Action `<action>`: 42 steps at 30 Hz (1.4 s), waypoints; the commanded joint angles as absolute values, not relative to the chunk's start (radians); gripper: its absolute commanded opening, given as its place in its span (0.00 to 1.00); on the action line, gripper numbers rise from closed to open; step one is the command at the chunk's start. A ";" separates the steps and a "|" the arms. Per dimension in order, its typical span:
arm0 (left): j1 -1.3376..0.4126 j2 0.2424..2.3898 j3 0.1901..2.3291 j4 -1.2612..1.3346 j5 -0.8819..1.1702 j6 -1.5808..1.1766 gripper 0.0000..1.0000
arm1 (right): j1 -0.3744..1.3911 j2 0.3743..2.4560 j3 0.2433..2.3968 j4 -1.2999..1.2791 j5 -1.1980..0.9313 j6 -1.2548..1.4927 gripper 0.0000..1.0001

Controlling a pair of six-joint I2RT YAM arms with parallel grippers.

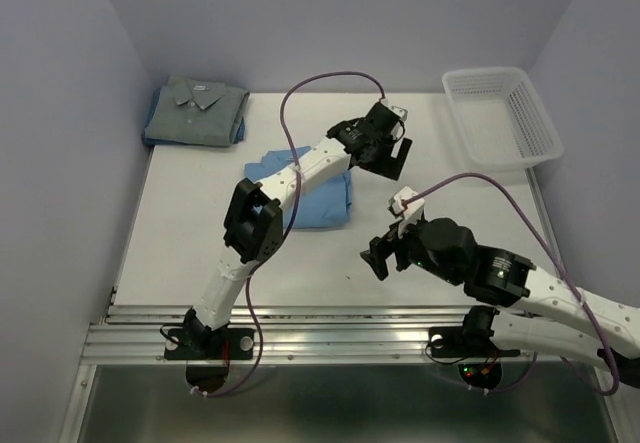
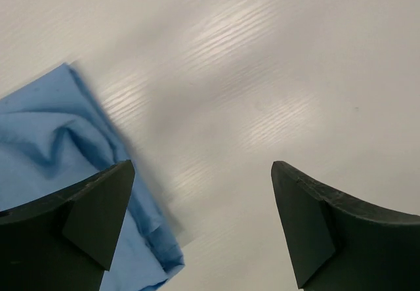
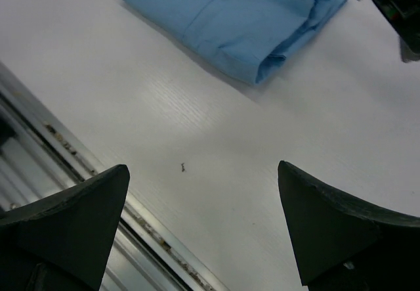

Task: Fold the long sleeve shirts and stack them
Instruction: Fold the shirt, then neatly place the folded shirt to the corner

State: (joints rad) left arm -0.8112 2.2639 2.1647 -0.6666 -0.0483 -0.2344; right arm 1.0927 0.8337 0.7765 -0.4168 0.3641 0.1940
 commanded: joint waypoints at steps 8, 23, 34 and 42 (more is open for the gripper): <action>-0.564 1.923 1.882 -0.425 0.118 -0.429 0.99 | 1.097 0.669 0.830 -0.324 0.189 0.244 1.00; -0.109 1.238 0.950 -0.201 0.039 -0.508 0.99 | 0.842 1.515 1.147 -0.034 -0.121 0.226 1.00; -0.081 1.334 0.885 -0.135 0.133 -0.465 0.99 | 0.667 1.896 1.296 -0.032 -0.287 0.272 1.00; -0.075 1.489 0.880 -0.035 0.262 -0.419 0.99 | 0.588 2.000 1.229 -0.034 -0.293 0.305 1.00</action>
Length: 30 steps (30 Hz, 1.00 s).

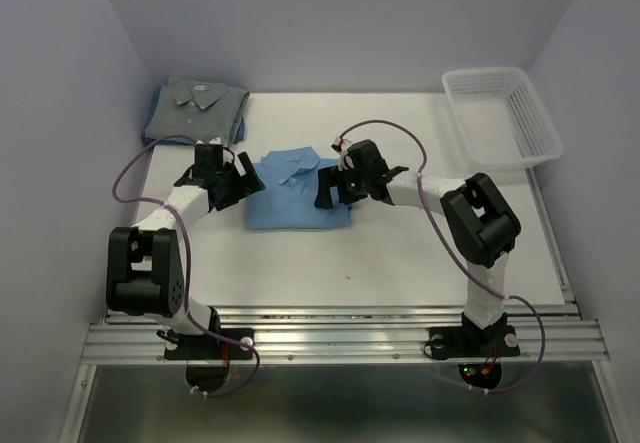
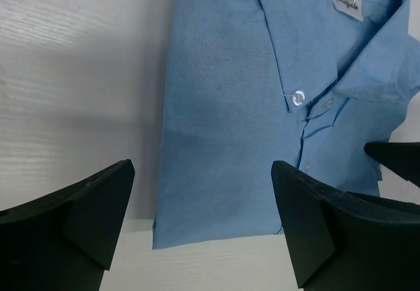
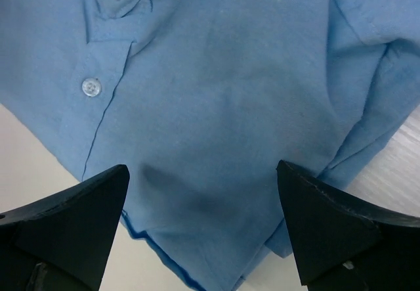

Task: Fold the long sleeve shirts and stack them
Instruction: Neatly place the folded shirt to the corner

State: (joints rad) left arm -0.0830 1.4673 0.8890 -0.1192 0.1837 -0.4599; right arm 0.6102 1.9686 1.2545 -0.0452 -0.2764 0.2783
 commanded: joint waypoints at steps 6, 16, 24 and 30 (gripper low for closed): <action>-0.077 1.621 0.899 0.024 0.340 -0.361 0.99 | 0.528 2.063 1.201 -0.035 -0.318 0.318 1.00; -0.087 1.832 1.011 0.014 0.425 -0.313 0.95 | 0.509 2.074 1.184 -0.035 -0.325 0.299 1.00; -0.173 1.862 1.075 -0.087 0.348 -0.287 0.53 | 0.500 2.076 1.201 -0.035 -0.321 0.299 1.00; -0.195 1.917 1.207 -0.184 0.224 -0.299 0.00 | 0.500 2.048 1.192 -0.035 -0.314 0.267 1.00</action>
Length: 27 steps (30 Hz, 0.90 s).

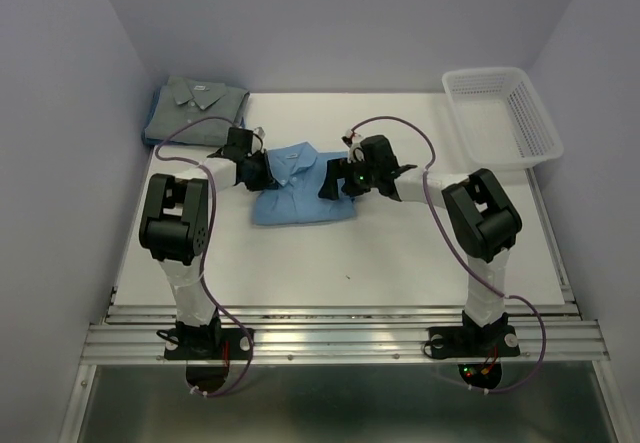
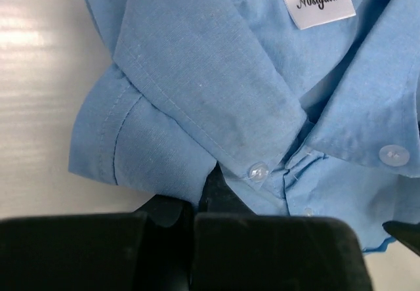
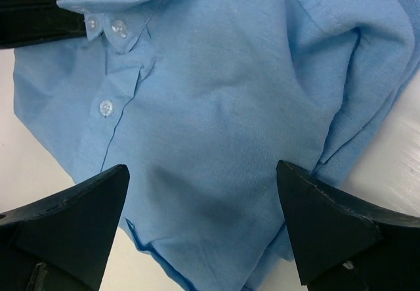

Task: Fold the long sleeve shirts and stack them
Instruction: Neatly place the folded shirt to the corner

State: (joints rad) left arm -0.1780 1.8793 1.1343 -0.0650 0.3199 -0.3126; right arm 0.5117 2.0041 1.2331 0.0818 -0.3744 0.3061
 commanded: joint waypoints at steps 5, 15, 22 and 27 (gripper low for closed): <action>-0.230 1.882 1.344 -0.261 0.051 -0.232 0.00 | 0.500 1.959 1.174 -0.032 -0.263 0.198 1.00; -0.250 2.042 1.914 -0.468 -0.267 0.039 0.00 | 0.500 1.666 1.068 -0.028 0.104 0.149 1.00; -0.244 2.098 2.121 -0.422 -0.471 0.300 0.00 | 0.500 1.551 0.999 -0.028 0.276 0.108 1.00; -0.239 2.088 2.146 -0.350 -0.546 0.435 0.00 | 0.500 1.526 0.997 -0.029 0.337 0.095 1.00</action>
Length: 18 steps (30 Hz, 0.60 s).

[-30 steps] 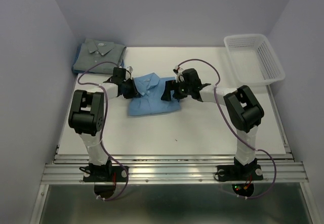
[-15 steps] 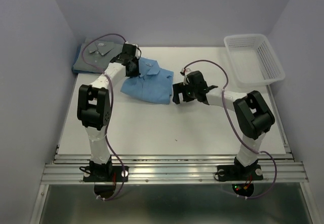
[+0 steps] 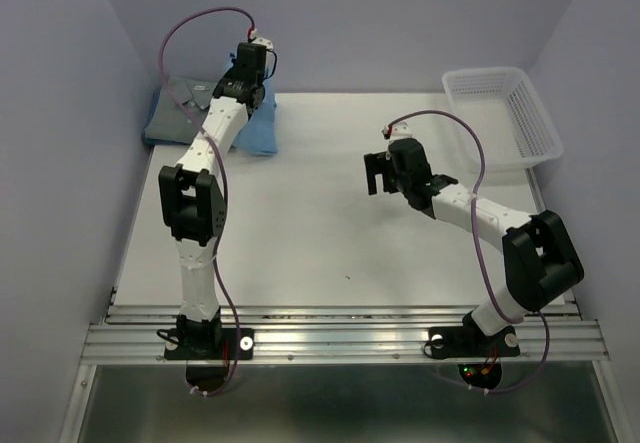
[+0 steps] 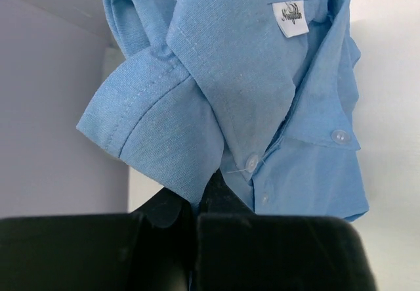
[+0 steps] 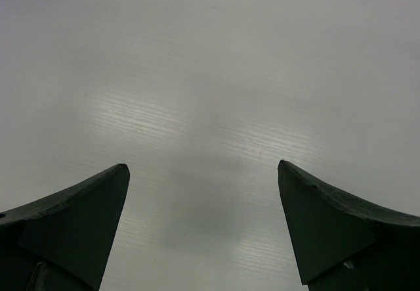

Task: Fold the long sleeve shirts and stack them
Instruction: Neatly place the folded shirt to the corner

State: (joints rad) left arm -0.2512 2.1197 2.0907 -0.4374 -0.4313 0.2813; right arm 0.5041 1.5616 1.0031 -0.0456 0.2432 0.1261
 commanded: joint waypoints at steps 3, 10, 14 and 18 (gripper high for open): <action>-0.222 2.074 2.152 -0.310 -0.540 0.488 0.00 | 0.500 1.526 1.002 -0.031 0.334 0.095 1.00; -0.189 2.057 2.261 -0.330 -0.511 0.499 0.00 | 0.500 1.557 1.005 -0.040 0.334 0.072 1.00; -0.189 2.013 2.240 -0.316 -0.473 0.508 0.00 | 0.500 1.569 1.012 -0.047 0.333 0.057 1.00; -0.186 2.005 2.237 -0.327 -0.459 0.511 0.00 | 0.500 1.580 1.022 -0.066 0.353 0.054 1.00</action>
